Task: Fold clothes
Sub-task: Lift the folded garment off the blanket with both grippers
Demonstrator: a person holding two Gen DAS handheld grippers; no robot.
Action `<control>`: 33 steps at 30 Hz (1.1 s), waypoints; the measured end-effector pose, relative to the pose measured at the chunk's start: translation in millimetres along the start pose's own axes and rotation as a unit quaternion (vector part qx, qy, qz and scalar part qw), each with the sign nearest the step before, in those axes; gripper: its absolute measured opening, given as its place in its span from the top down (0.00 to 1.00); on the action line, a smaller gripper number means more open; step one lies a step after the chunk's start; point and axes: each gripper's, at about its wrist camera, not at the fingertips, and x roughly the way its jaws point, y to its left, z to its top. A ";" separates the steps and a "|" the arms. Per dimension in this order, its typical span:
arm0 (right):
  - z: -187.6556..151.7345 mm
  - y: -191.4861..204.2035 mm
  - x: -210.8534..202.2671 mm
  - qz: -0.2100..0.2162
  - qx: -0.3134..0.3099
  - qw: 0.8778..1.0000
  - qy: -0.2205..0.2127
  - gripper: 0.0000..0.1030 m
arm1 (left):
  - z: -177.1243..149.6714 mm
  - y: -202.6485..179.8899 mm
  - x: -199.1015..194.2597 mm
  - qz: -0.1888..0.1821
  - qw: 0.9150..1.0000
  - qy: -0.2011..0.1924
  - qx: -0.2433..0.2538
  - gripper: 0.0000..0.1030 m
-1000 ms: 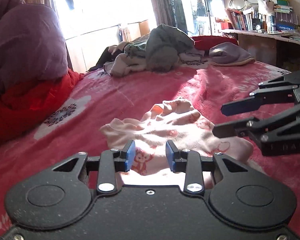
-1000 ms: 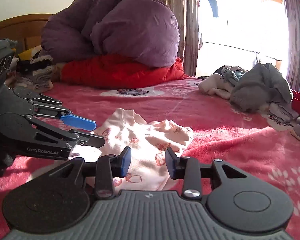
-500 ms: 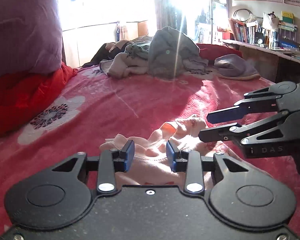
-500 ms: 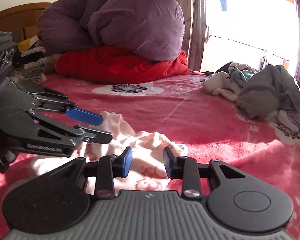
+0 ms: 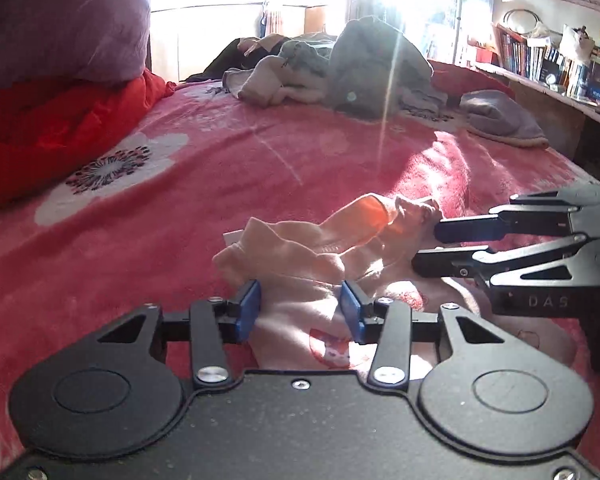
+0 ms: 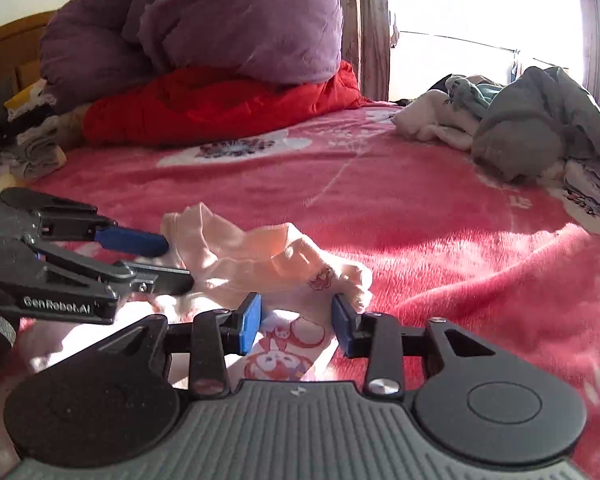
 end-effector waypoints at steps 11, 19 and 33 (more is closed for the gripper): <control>-41.2 -49.0 -30.5 0.094 0.328 0.939 0.031 0.43 | -34.0 52.7 -22.7 -0.083 0.948 0.052 -0.303 0.56; -51.3 -43.4 2.5 0.145 0.386 0.911 0.022 0.58 | -40.5 51.5 -2.8 -0.129 0.917 0.038 -0.375 0.60; -53.2 -42.7 -7.9 0.207 0.459 0.864 -0.030 0.83 | -44.5 54.1 -42.1 -0.169 0.888 0.003 -0.427 0.90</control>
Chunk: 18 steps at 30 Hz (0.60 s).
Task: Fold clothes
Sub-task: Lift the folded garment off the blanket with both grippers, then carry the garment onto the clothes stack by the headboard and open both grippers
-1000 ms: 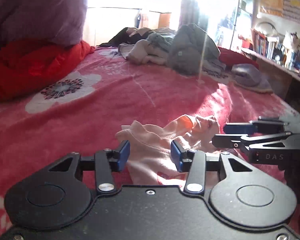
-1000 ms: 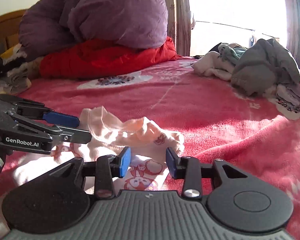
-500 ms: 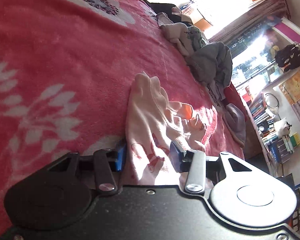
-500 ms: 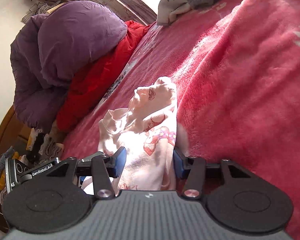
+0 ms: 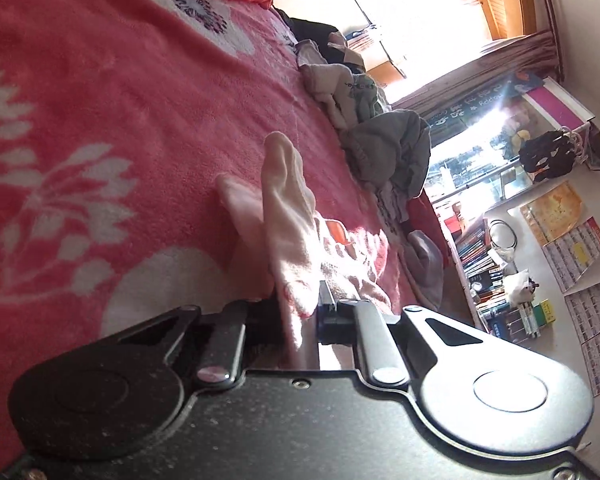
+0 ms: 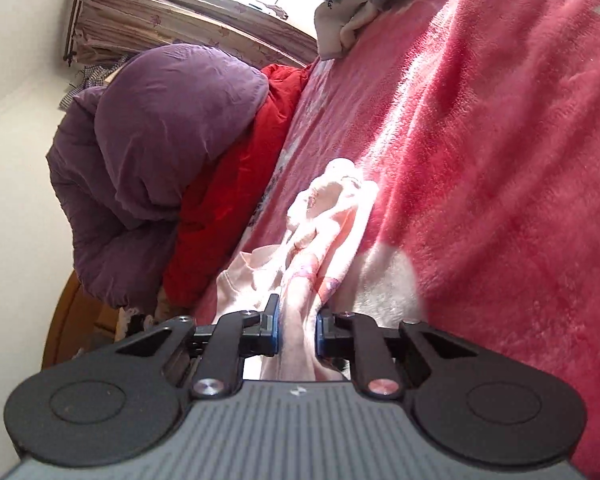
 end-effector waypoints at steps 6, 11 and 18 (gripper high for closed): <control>-20.3 56.3 -25.2 0.041 -0.045 0.998 0.010 0.83 | -18.4 -18.1 -77.5 -0.018 0.999 -0.038 -0.010 0.90; -61.1 99.1 -38.2 0.072 -0.052 0.995 0.039 0.83 | -33.8 -25.5 -157.1 -0.019 0.996 -0.077 -0.030 0.90; -106.5 200.0 -18.4 0.131 -0.104 0.981 0.097 0.83 | -24.9 -27.9 -283.8 -0.027 0.985 -0.163 -0.042 0.90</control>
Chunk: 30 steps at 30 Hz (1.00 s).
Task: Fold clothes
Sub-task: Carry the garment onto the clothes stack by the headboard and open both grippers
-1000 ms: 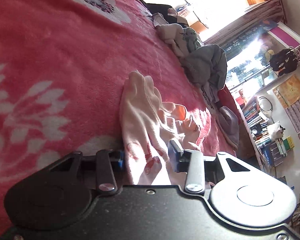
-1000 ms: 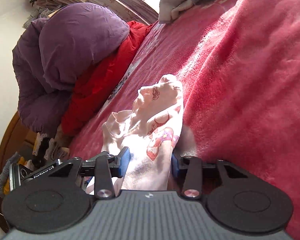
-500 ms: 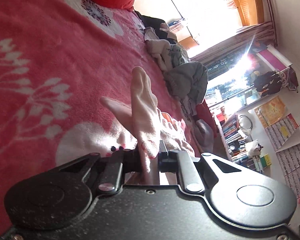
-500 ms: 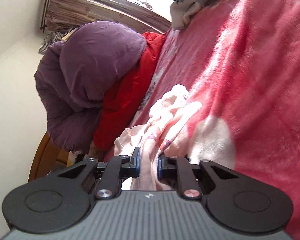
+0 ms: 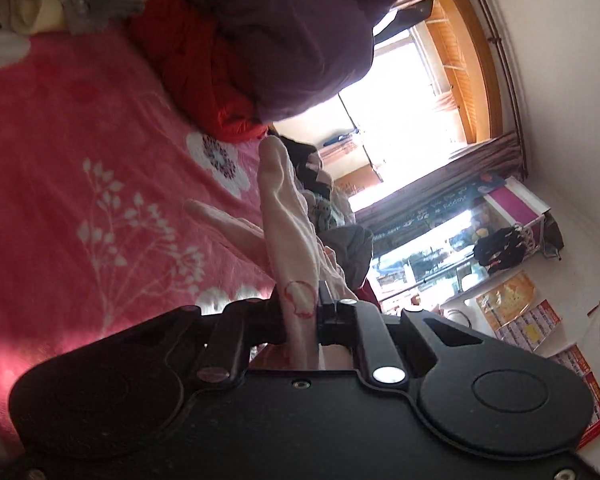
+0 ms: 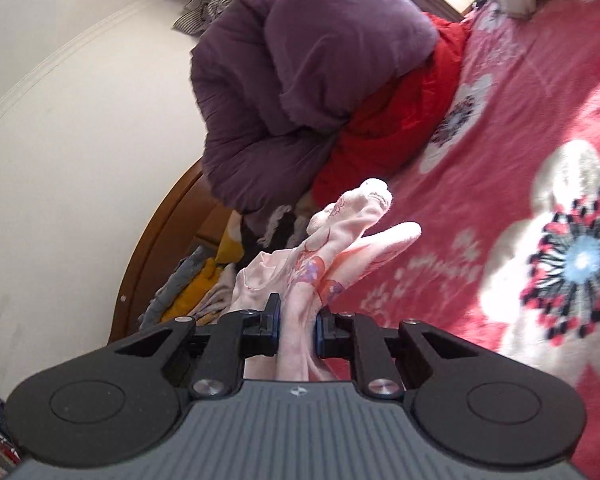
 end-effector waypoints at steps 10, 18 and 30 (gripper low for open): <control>9.9 144.5 162.4 0.111 -0.062 0.988 0.093 0.83 | 109.1 13.4 -137.9 -0.007 0.987 -0.160 -0.020 0.90; 18.7 231.2 305.6 0.181 -0.071 0.968 0.157 0.83 | 210.8 20.8 -209.6 0.003 0.967 -0.253 -0.032 0.90; 76.1 338.5 459.2 0.218 -0.071 0.963 0.140 0.75 | 349.7 16.3 -241.4 0.021 0.936 -0.349 -0.041 0.89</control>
